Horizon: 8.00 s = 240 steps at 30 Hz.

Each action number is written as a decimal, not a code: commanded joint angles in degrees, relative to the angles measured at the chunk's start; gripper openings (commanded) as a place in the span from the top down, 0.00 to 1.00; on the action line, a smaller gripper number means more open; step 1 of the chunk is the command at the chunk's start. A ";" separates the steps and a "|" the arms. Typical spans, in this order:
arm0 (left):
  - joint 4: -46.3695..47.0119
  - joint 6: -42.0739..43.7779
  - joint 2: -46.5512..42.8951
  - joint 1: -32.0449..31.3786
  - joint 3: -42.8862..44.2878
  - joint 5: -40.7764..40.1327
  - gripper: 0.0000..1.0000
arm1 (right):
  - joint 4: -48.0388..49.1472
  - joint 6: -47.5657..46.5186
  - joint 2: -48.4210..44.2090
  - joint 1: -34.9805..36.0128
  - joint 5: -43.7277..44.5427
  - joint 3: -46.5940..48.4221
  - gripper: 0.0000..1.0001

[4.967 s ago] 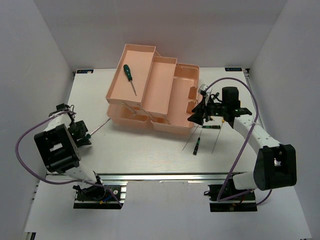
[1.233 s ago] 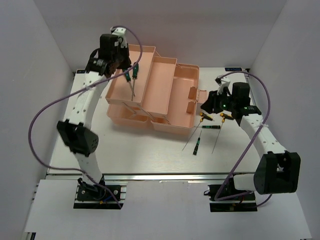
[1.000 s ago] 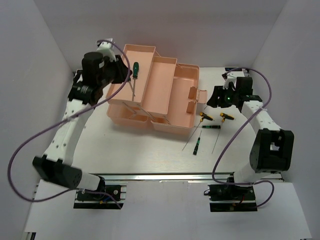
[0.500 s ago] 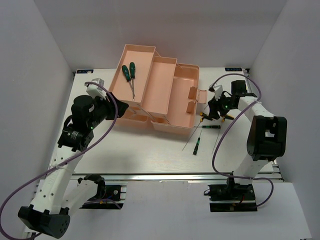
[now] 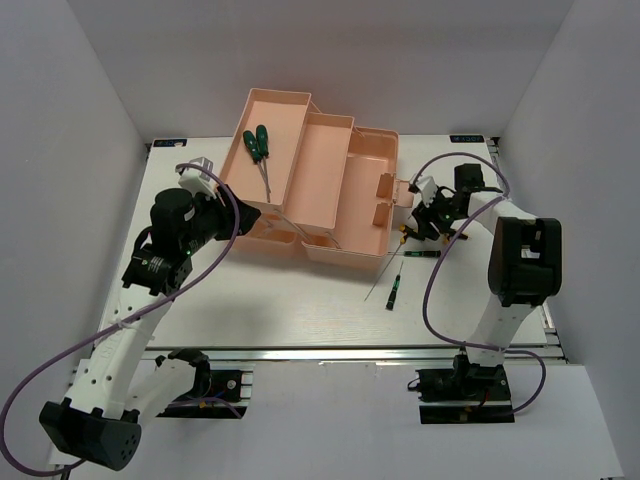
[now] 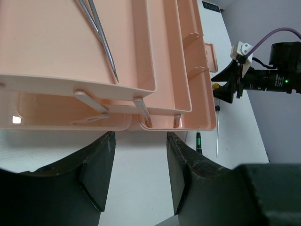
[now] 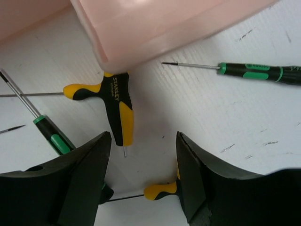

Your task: Sort the tools into containers

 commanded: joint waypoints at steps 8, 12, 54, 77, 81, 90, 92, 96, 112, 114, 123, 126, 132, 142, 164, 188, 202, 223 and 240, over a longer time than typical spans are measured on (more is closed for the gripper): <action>-0.78 -1.08 -1.40 -0.14 -1.14 -0.61 0.42 | 5.51 -1.82 1.36 3.55 -1.07 -1.53 0.40; -1.31 -0.91 -1.66 -0.14 -1.05 -1.05 0.41 | 6.29 -2.26 1.63 3.99 0.42 -2.84 0.42; -0.17 -1.96 -4.48 -0.14 -4.04 -0.79 0.41 | 3.05 1.26 -13.47 -9.90 -8.80 -0.74 1.00; 4.49 -1.78 -5.88 -0.14 -5.17 2.47 0.40 | 1.49 -2.96 5.64 8.56 -3.44 33.69 0.85; 5.72 -2.66 -6.68 -0.14 -6.06 3.08 0.39 | -2.23 -2.62 8.66 8.82 -3.97 39.95 0.37; 7.21 -1.17 -4.13 -0.14 -4.30 6.59 0.51 | -8.70 -4.93 -3.81 -3.44 -17.31 27.51 0.38; 8.44 -1.17 -3.78 -0.14 -5.09 8.00 0.55 | -26.79 -20.90 -3.91 -7.41 -19.00 25.90 0.39; 10.37 -1.26 -2.99 -0.23 -6.41 9.76 0.54 | -38.89 -44.09 -2.59 -11.12 -8.64 20.29 0.42; 10.64 -2.92 -3.51 -0.23 -8.43 9.76 0.51 | -19.97 -36.98 9.09 -8.85 6.93 18.77 0.33; 10.20 -2.93 -3.34 -0.31 -8.08 9.50 0.51 | -20.77 -37.77 11.03 -8.41 7.37 19.56 0.35; 10.02 -3.63 -2.28 -0.23 -6.67 9.50 0.51 | -19.89 -39.00 11.47 -8.23 8.95 13.95 0.46; 10.29 -3.54 -1.40 -0.23 -6.24 9.94 0.51 | -20.60 -39.35 10.77 -8.14 8.25 12.36 0.46; 10.64 -3.28 -0.52 -0.23 -5.88 10.38 0.52 | -21.12 -35.57 8.84 -8.40 5.88 13.06 0.43; 10.12 -3.63 -1.58 -0.23 -5.88 10.73 0.51 | -22.26 -34.08 14.71 -8.40 7.10 15.52 0.65; 13.19 -4.16 -2.28 -1.81 -6.67 13.45 0.51 | -31.12 -31.36 -3.55 -12.11 -15.73 27.90 1.00; 17.49 -0.56 13.00 -28.52 2.28 1.06 0.48 | -15.15 -6.21 17.80 15.06 1.83 50.77 0.93; 23.12 3.66 33.74 -41.17 12.56 0.98 0.45 | -9.88 11.66 5.34 10.24 -0.72 45.60 0.46; -2.36 -0.90 67.57 -51.47 35.68 -30.49 0.42 | -6.88 27.36 -51.10 -16.93 -11.97 -12.34 0.12; -6.06 -0.99 74.89 -51.47 38.86 -25.93 0.91 | -6.97 30.79 -50.76 -19.74 -11.62 -8.91 0.16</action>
